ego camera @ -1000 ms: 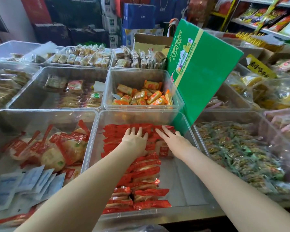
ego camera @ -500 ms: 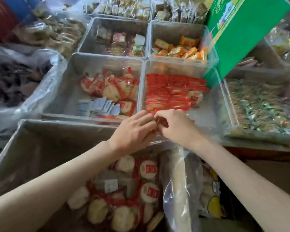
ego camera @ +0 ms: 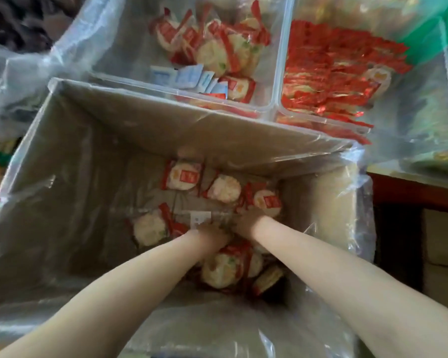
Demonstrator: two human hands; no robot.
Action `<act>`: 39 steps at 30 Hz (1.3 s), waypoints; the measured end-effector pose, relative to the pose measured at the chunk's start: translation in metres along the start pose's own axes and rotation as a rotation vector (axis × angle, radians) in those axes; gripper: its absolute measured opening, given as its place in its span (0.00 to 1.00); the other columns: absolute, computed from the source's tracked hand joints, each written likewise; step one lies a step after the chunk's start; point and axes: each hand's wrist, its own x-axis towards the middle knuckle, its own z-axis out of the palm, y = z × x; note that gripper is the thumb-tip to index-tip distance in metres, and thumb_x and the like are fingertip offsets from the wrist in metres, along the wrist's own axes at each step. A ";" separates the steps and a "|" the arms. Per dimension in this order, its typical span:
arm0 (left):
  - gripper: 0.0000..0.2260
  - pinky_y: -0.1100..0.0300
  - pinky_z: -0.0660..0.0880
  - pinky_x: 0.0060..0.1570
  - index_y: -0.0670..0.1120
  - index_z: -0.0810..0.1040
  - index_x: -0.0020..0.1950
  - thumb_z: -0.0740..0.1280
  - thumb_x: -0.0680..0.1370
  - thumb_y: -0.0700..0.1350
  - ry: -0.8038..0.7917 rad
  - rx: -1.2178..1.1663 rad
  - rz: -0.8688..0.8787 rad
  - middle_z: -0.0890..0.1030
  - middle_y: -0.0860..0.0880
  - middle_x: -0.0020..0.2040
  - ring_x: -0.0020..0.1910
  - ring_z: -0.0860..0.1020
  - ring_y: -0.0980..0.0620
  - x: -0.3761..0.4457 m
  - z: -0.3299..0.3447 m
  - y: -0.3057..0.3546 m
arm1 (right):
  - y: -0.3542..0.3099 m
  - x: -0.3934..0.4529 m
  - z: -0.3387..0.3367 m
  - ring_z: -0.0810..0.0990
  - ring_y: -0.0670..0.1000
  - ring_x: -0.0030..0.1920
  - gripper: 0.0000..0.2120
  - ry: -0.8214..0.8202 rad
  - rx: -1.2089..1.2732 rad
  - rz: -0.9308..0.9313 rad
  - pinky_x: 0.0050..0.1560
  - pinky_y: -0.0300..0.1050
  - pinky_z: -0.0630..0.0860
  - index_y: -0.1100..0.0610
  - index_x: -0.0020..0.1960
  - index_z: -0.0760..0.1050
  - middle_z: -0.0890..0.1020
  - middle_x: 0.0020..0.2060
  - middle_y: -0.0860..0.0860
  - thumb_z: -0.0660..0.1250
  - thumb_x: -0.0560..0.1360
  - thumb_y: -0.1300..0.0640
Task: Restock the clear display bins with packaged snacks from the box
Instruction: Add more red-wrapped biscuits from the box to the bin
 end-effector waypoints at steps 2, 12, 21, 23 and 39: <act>0.30 0.53 0.67 0.64 0.43 0.61 0.74 0.69 0.75 0.45 -0.040 0.062 0.023 0.67 0.42 0.71 0.68 0.69 0.43 -0.002 -0.002 0.013 | -0.002 -0.008 -0.006 0.51 0.56 0.76 0.22 -0.048 -0.027 0.038 0.73 0.52 0.50 0.60 0.76 0.50 0.54 0.76 0.56 0.42 0.83 0.57; 0.18 0.54 0.69 0.64 0.48 0.73 0.67 0.62 0.77 0.39 0.303 -0.443 0.045 0.66 0.46 0.70 0.65 0.69 0.45 -0.028 -0.019 -0.025 | 0.023 -0.065 -0.050 0.74 0.54 0.50 0.21 -0.130 0.386 -0.051 0.42 0.40 0.71 0.61 0.65 0.69 0.73 0.49 0.52 0.66 0.75 0.54; 0.14 0.66 0.76 0.40 0.43 0.79 0.51 0.69 0.67 0.34 0.764 -1.373 0.273 0.82 0.53 0.39 0.38 0.78 0.59 -0.124 -0.082 -0.055 | 0.074 -0.104 -0.063 0.77 0.52 0.48 0.10 -0.108 1.600 -0.318 0.51 0.44 0.71 0.57 0.51 0.76 0.80 0.45 0.53 0.68 0.70 0.65; 0.13 0.64 0.77 0.38 0.43 0.77 0.52 0.69 0.71 0.31 0.706 -1.446 0.353 0.81 0.47 0.43 0.38 0.79 0.56 -0.138 -0.098 -0.050 | 0.076 -0.115 -0.075 0.79 0.51 0.49 0.13 -0.112 1.654 -0.418 0.54 0.45 0.71 0.57 0.50 0.77 0.82 0.45 0.52 0.72 0.66 0.64; 0.27 0.63 0.80 0.40 0.42 0.79 0.51 0.80 0.56 0.47 0.516 -1.467 0.445 0.85 0.48 0.44 0.42 0.83 0.53 -0.188 -0.214 -0.053 | 0.158 -0.229 -0.134 0.82 0.47 0.51 0.25 0.396 1.631 -0.414 0.60 0.45 0.75 0.56 0.54 0.76 0.84 0.47 0.49 0.79 0.60 0.54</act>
